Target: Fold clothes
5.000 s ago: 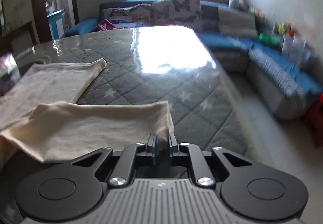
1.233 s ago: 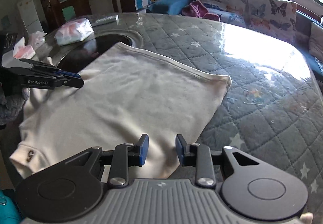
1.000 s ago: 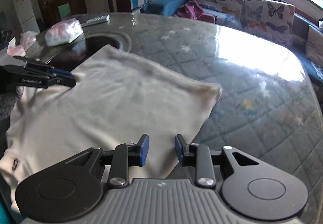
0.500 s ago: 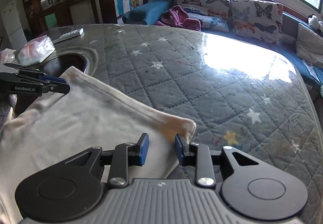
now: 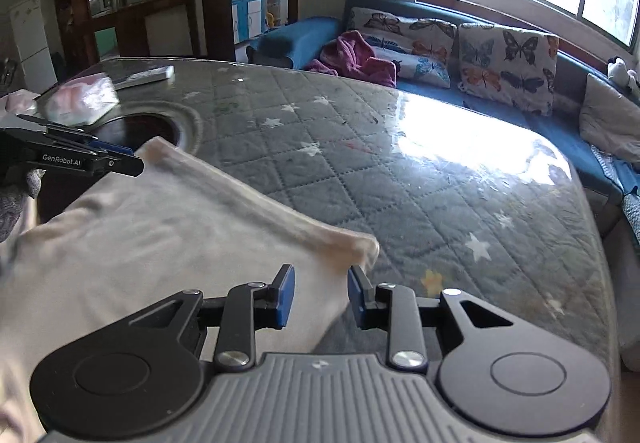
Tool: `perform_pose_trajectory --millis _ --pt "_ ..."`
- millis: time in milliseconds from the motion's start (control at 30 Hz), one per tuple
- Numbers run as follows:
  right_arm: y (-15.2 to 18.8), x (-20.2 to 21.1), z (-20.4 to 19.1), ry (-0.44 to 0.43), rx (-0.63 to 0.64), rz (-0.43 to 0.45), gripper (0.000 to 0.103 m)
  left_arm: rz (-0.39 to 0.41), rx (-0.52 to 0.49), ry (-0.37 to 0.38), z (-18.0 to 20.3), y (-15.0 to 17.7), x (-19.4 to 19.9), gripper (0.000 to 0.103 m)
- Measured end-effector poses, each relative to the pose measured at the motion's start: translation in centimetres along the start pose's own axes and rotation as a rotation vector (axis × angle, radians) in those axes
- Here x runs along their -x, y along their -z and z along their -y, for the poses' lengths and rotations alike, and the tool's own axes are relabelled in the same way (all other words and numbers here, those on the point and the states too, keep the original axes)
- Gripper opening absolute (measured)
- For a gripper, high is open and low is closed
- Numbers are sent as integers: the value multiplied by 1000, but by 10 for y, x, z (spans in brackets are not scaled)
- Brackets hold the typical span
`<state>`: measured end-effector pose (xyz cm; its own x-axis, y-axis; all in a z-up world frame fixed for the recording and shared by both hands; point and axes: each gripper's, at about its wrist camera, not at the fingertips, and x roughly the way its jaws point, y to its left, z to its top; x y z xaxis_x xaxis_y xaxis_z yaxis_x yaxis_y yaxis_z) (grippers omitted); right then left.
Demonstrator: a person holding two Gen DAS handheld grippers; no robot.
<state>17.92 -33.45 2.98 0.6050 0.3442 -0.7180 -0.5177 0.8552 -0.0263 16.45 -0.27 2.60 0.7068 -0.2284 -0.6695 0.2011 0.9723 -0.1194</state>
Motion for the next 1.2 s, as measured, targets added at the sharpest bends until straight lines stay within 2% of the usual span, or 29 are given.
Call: perform_pose_trajectory --millis 267,400,600,700,767,900,1067,1200 --pt "59 77 -30 13 -1 10 30 20 -125 123 55 53 65 35" --pt "92 102 -63 -51 27 4 30 30 -184 194 83 85 90 38" --pt "118 112 -102 -122 72 23 30 32 -243 215 100 126 111 38" --pt "124 115 -112 -137 97 18 30 41 -258 207 100 142 121 38" --pt "133 114 -118 -113 129 -11 30 47 -258 205 96 152 126 39" --pt "133 119 -124 -100 147 2 30 55 -258 202 89 163 139 40" --pt "116 124 -140 -162 189 58 30 54 -254 189 83 172 149 39" --pt "108 115 -157 -229 214 75 30 47 -243 174 80 178 150 31"
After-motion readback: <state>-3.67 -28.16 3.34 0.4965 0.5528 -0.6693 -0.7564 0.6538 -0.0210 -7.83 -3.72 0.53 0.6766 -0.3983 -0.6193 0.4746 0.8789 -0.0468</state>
